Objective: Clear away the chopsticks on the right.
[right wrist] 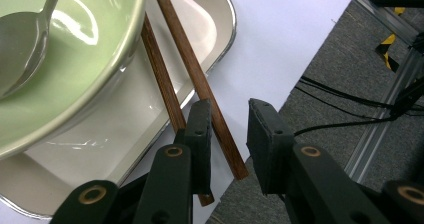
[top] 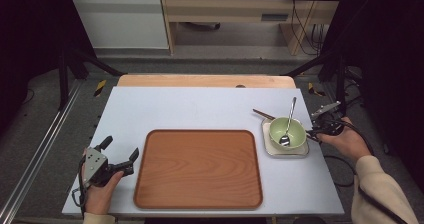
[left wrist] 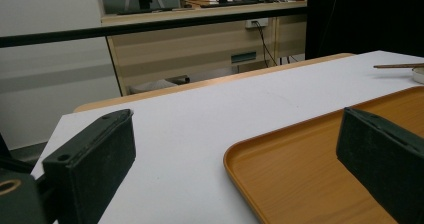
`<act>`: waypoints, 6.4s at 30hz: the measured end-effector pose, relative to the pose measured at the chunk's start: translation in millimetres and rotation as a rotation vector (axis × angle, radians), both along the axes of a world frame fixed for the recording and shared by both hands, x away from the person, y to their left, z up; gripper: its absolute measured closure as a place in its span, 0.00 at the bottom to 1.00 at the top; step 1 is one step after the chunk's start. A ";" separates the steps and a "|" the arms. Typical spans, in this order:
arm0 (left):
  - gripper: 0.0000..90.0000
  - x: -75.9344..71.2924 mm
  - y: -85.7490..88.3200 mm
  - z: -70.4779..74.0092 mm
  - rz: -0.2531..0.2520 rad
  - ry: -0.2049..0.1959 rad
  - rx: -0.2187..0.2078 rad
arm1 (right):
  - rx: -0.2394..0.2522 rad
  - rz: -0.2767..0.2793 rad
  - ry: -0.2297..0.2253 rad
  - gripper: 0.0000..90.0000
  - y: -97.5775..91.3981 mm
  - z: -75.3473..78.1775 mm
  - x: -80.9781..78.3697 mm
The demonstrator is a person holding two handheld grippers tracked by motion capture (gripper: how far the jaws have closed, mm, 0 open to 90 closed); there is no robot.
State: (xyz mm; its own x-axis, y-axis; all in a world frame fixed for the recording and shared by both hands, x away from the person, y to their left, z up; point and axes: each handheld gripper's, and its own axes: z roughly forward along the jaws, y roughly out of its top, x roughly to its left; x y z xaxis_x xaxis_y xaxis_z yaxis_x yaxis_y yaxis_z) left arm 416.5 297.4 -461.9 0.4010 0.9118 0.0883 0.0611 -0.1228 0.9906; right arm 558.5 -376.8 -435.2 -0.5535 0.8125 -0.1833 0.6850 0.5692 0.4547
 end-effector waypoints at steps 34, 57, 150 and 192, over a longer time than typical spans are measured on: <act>0.03 0.0 1.1 0.5 0.003 -0.001 0.006 | 0.054 0.065 -0.010 0.94 4.4 -1.1 -8.2; 0.03 -0.4 2.7 -0.4 0.010 -0.001 -0.006 | 0.107 -0.229 -0.245 0.94 -0.1 38.2 -31.2; 0.03 1.2 8.3 -2.5 0.021 0.011 -0.036 | 0.210 -0.002 0.104 0.94 212.9 -12.1 -170.9; 0.03 1.7 9.1 -2.0 0.012 0.005 -0.042 | 0.304 -0.020 -0.054 0.80 205.2 -9.6 -167.2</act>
State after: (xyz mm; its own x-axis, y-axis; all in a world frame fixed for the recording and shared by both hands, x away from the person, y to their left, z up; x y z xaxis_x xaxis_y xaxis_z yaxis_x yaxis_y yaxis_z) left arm 418.2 306.6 -463.9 0.3903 0.9194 0.0483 0.0670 -0.0807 0.9945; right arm 391.3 -171.6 -444.8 -0.5328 0.8453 0.0407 0.6648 0.3884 0.6381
